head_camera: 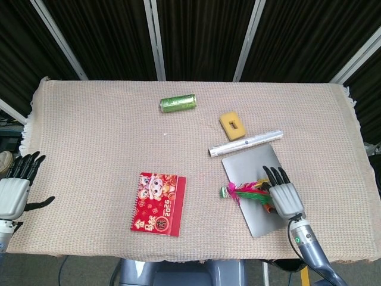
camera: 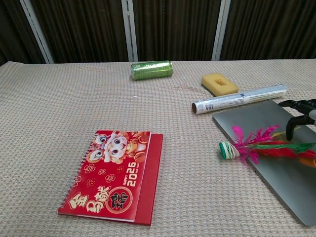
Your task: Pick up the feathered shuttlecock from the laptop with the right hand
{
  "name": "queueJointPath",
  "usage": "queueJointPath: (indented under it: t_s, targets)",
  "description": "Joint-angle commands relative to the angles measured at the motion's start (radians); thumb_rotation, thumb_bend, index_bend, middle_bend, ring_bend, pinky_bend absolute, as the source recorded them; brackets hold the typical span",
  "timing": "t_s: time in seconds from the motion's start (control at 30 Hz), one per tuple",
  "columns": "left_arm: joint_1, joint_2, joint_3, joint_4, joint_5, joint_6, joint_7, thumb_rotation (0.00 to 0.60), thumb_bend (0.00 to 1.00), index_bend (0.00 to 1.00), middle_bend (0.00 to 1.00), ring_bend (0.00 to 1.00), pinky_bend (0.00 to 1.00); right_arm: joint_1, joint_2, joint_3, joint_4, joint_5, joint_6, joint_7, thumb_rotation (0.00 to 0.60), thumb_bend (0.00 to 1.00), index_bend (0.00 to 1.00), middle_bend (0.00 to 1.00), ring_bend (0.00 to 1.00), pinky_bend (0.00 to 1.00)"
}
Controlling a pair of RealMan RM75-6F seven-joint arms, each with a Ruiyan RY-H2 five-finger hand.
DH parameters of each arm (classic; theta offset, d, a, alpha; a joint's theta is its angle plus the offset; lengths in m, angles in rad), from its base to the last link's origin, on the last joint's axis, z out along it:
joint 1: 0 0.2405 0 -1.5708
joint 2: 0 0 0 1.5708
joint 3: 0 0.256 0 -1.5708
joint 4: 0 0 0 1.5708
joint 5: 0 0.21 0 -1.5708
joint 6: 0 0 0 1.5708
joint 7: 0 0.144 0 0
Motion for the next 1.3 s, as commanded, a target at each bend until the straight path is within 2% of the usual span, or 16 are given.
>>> queueJointPath:
  t_s: [0.03,0.33,0.7,0.87,1.03,1.3]
  targets:
    - [0.0,-0.001,0.0,-0.002,-0.001,-0.001,0.004,0.563,0.08,0.0,0.0,0.0,0.0,0.009,-0.011,0.002,0.027,-0.006,0.0,0.033,0.6,0.28,0.49,0.0,0.0,0.0]
    - [-0.008,-0.003,0.003,0.001,0.0,-0.018,0.0,0.563,0.08,0.0,0.0,0.0,0.0,0.013,-0.033,-0.002,0.047,-0.021,0.027,0.044,0.6,0.43,0.64,0.02,0.0,0.0]
    - [-0.008,0.008,0.01,-0.004,0.017,-0.009,-0.03,0.565,0.08,0.0,0.0,0.0,0.0,0.017,-0.08,-0.006,0.024,-0.034,0.057,0.001,0.6,0.46,0.66,0.05,0.0,0.0]
    - [-0.002,0.024,0.016,-0.013,0.042,0.016,-0.067,0.562,0.08,0.0,0.0,0.0,0.0,0.023,-0.09,-0.01,-0.047,-0.053,0.075,-0.088,0.6,0.46,0.66,0.06,0.0,0.0]
    - [0.01,0.047,0.021,-0.012,0.063,0.049,-0.129,0.565,0.08,0.0,0.0,0.0,0.0,0.029,-0.092,-0.016,-0.158,-0.067,0.081,-0.233,0.6,0.46,0.66,0.06,0.0,0.0]
    - [0.016,0.078,0.029,0.009,0.082,0.067,-0.238,0.566,0.08,0.0,0.0,0.0,0.0,0.063,-0.145,-0.015,-0.28,-0.042,0.02,-0.486,0.6,0.46,0.63,0.05,0.0,0.0]
